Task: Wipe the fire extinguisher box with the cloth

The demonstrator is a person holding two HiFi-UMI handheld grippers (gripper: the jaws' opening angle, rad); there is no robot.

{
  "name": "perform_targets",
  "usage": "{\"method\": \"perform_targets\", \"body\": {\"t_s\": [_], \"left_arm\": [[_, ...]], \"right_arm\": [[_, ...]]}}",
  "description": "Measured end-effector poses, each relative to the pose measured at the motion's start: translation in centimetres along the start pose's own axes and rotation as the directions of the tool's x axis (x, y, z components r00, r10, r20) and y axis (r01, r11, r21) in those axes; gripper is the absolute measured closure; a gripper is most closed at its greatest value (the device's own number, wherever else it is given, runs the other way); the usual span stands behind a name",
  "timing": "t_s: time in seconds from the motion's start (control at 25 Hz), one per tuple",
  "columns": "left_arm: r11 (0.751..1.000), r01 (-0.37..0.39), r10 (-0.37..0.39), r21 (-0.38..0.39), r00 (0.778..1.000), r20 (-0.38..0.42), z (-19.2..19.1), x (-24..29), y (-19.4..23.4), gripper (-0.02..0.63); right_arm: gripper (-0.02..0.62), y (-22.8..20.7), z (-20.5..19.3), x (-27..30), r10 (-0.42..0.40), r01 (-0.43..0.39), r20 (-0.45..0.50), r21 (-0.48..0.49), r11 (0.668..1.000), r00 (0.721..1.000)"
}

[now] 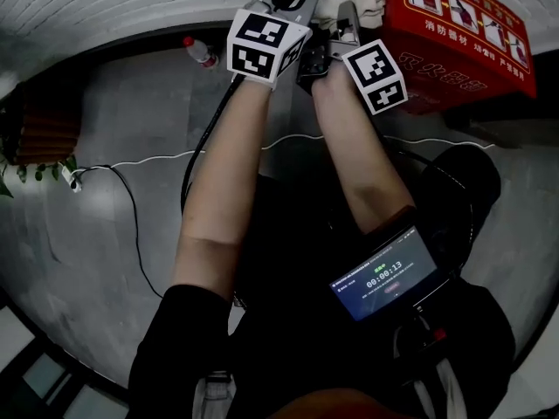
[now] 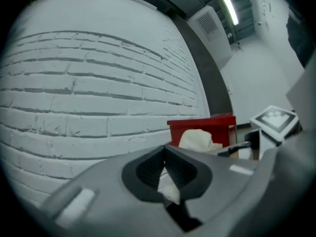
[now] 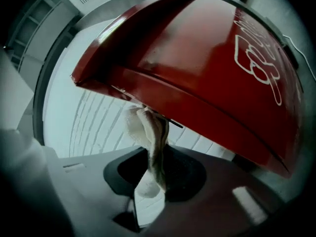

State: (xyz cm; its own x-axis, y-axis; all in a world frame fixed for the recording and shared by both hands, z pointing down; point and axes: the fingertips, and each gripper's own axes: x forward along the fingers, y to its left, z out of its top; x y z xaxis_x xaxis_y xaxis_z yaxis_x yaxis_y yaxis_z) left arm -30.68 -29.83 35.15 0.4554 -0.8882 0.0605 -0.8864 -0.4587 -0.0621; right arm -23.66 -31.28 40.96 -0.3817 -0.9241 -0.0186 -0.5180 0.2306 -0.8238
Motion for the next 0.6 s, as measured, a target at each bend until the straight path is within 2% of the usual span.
{"method": "perform_targets", "body": {"t_s": [0.4, 0.6], "left_arm": [[0.997, 0.079, -0.079, -0.013, 0.996, -0.028, -2.1, 1.9, -0.8, 0.603], [0.994, 0.112, -0.110, 0.017, 0.991, -0.071, -3.4, 2.4, -2.3, 0.603]], "right_arm": [[0.518, -4.2, 0.4, 0.0, -0.102, 0.088, 0.101, 0.135, 0.987, 0.990], [0.518, -5.8, -0.2, -0.3, -0.145, 0.121, 0.109, 0.199, 0.972, 0.983]]}}
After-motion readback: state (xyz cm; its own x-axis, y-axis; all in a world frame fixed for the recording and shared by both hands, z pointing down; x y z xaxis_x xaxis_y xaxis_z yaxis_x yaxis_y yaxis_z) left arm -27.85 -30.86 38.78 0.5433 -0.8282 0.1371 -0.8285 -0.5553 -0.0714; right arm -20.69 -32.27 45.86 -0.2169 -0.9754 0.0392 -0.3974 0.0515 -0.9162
